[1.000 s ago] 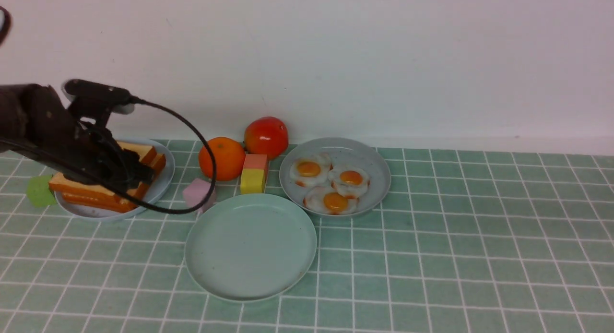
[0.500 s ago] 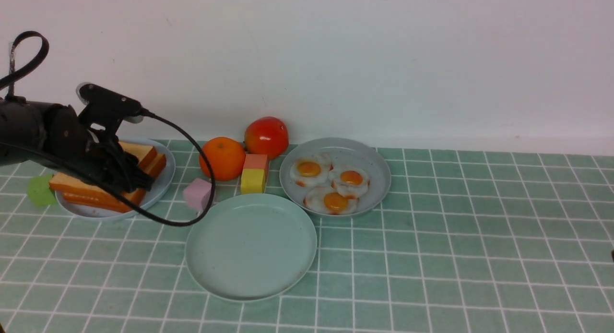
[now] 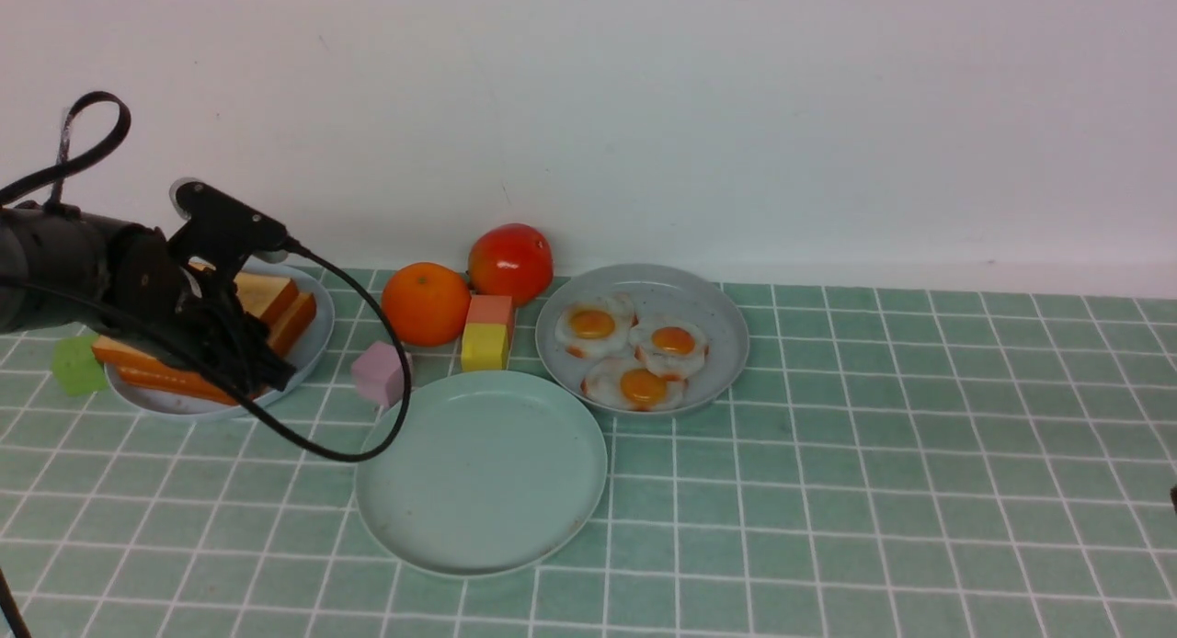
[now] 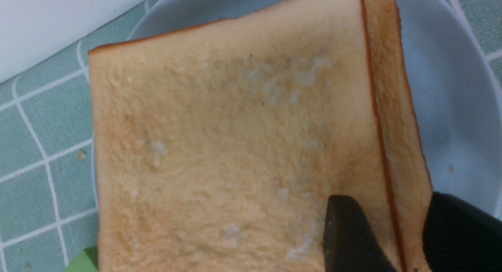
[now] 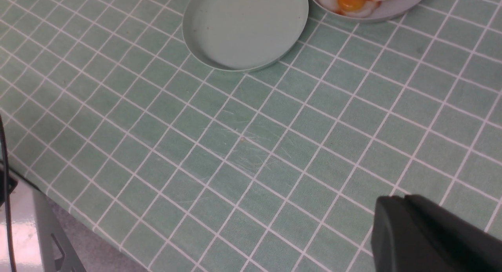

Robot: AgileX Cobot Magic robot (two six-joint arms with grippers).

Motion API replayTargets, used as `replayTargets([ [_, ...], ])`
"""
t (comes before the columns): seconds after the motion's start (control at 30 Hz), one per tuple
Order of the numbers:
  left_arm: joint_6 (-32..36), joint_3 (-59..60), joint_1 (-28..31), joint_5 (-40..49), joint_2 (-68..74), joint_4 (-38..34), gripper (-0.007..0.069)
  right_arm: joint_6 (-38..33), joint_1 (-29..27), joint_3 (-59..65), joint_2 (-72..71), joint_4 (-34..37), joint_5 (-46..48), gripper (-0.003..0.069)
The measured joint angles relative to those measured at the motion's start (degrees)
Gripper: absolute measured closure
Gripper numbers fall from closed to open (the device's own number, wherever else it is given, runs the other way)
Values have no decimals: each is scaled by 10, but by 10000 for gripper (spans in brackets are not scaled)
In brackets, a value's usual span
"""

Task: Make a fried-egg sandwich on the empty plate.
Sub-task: Use the left arm to grab a slice of bread, then use the left arm to put a slice of bread into the empty plate in the middle

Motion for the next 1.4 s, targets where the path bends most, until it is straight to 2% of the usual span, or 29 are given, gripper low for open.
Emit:
replayTargets([
  [0.1, 0, 0, 0, 0, 1, 1, 347, 0, 0, 0, 0, 1, 1, 620],
  [0.23, 0, -2, 0, 3, 1, 5, 501, 0, 0, 0, 0, 1, 2, 616],
  [0.33, 0, -4, 0, 9, 1, 5, 578, 0, 0, 0, 0, 1, 3, 613],
  [0.67, -40, 0, -21, 85, -86, -1, 575, -7, 0, 0, -5, 3, 4, 599],
  [0.73, -41, 5, -62, 114, -139, -5, 575, -21, 0, 0, -5, 3, 4, 597],
  [0.87, -42, 38, -180, 145, -196, -15, 575, -27, 0, 0, -5, 3, 3, 591],
  [1.0, -64, 73, -293, 159, -198, -20, 575, -31, 0, 0, -5, 3, 3, 585],
  [1.1, -78, 84, -340, 159, -178, -16, 575, -32, 0, 0, -5, 3, 3, 580],
  [1.4, -84, 85, -357, 132, -103, 6, 570, -32, 0, 0, -5, 3, 8, 557],
])
